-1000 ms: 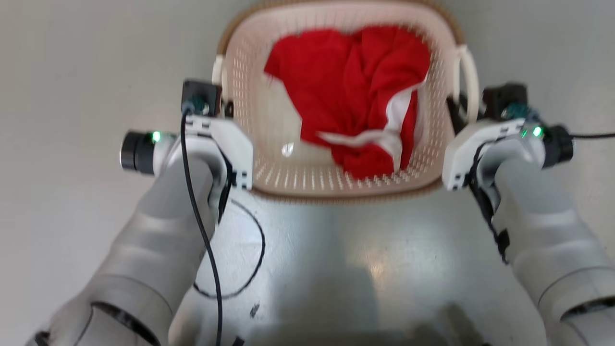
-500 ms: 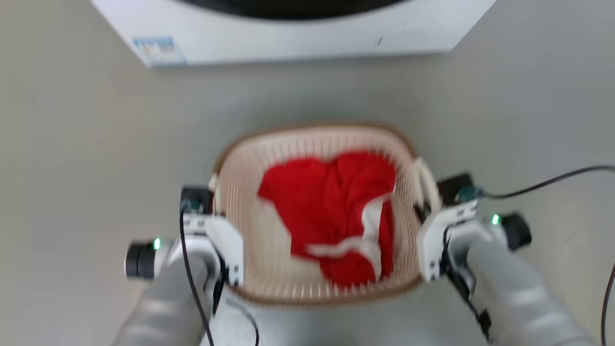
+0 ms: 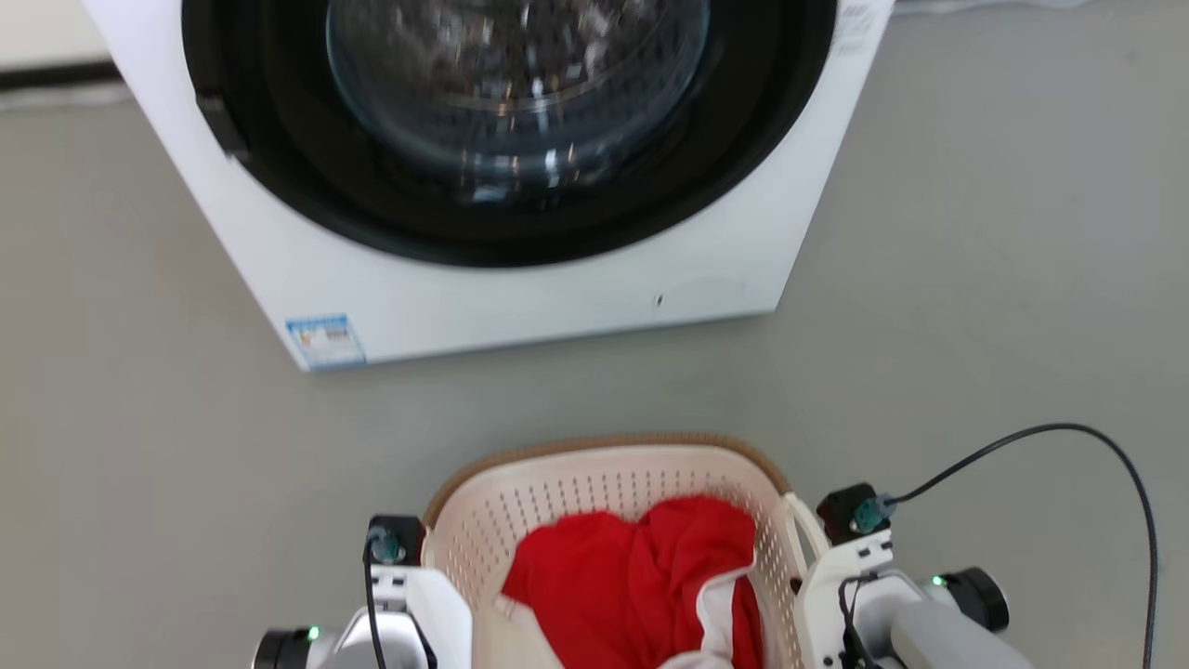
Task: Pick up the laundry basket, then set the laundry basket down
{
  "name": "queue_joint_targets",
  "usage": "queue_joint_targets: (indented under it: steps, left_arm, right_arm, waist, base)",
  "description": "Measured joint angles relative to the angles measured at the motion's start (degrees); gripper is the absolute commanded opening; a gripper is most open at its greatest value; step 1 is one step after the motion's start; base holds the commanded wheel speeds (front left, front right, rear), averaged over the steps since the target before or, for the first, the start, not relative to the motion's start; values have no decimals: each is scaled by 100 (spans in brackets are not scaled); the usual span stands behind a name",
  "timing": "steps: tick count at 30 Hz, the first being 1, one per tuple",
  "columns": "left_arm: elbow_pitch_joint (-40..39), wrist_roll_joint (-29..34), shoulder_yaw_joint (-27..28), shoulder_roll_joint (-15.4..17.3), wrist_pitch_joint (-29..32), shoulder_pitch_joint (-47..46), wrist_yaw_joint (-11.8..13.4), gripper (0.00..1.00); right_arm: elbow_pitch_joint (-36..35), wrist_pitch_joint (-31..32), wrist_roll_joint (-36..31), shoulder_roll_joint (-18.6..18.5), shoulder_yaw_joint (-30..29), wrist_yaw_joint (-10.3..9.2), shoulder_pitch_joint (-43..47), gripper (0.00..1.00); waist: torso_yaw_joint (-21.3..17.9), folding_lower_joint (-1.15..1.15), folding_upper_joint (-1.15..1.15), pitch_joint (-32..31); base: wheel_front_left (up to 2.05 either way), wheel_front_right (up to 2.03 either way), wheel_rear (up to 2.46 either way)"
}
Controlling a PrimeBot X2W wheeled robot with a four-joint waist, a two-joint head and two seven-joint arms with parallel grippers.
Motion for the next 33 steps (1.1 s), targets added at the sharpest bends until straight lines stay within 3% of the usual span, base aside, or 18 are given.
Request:
queue_joint_targets:
  steps: [15,33]
  left_arm:
    - [-114,-219,-296,10,464,269,-47,0]
    - [-232,-459,-504,15,510,376,16,0]
  right_arm:
    - [123,187,287,-4,230,0,238,0]
    - [296,178,383,2,299,1,230,0]
  waist:
    - [-192,-1,0,-889]
    - [7,-1,0,-1018]
  base:
    - [0,0,0]
    - [0,0,0]
